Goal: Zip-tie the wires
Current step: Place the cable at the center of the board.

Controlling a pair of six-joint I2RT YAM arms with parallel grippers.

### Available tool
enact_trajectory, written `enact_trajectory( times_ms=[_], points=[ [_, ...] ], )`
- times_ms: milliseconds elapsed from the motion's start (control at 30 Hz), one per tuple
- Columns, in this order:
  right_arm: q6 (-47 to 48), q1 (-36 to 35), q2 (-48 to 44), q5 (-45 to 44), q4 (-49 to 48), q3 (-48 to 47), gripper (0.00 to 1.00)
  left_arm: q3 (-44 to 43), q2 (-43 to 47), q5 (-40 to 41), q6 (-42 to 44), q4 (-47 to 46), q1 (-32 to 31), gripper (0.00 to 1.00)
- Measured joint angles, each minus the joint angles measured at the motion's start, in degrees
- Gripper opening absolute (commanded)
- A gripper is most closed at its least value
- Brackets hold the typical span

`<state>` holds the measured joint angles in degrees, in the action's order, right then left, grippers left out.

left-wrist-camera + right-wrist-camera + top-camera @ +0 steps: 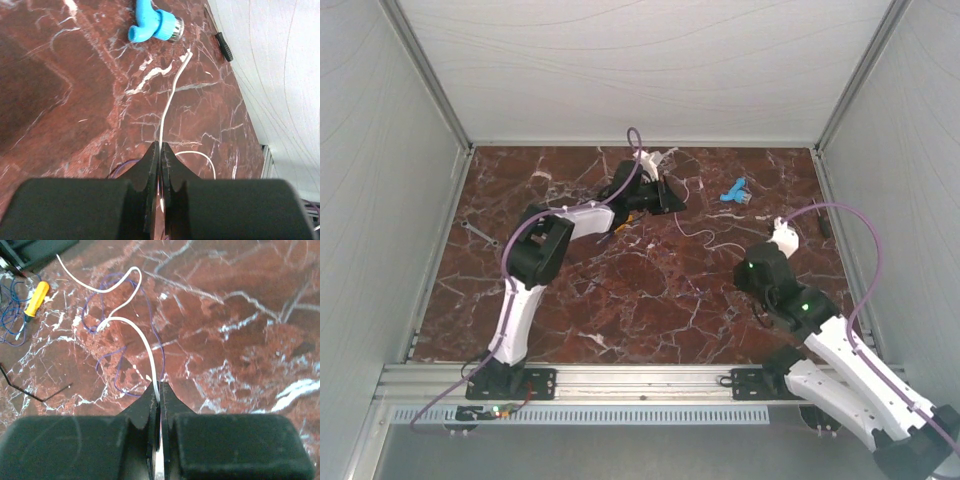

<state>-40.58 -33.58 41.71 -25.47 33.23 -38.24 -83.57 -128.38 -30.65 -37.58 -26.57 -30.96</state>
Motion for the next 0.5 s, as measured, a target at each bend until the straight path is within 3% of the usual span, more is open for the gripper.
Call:
enact_trajectory(
  times_ms=[233,500],
  points=[
    [-9.94,0.22,-6.88,2.93,8.9,2.89,0.0,-8.48,-4.2,-0.11,2.69,5.25,-1.86,0.0],
    [-16.37,0.28,-13.88,15.76,10.51,11.74,0.0,-20.44,-10.99,0.48,6.86,14.58,-2.36,0.0]
  ],
)
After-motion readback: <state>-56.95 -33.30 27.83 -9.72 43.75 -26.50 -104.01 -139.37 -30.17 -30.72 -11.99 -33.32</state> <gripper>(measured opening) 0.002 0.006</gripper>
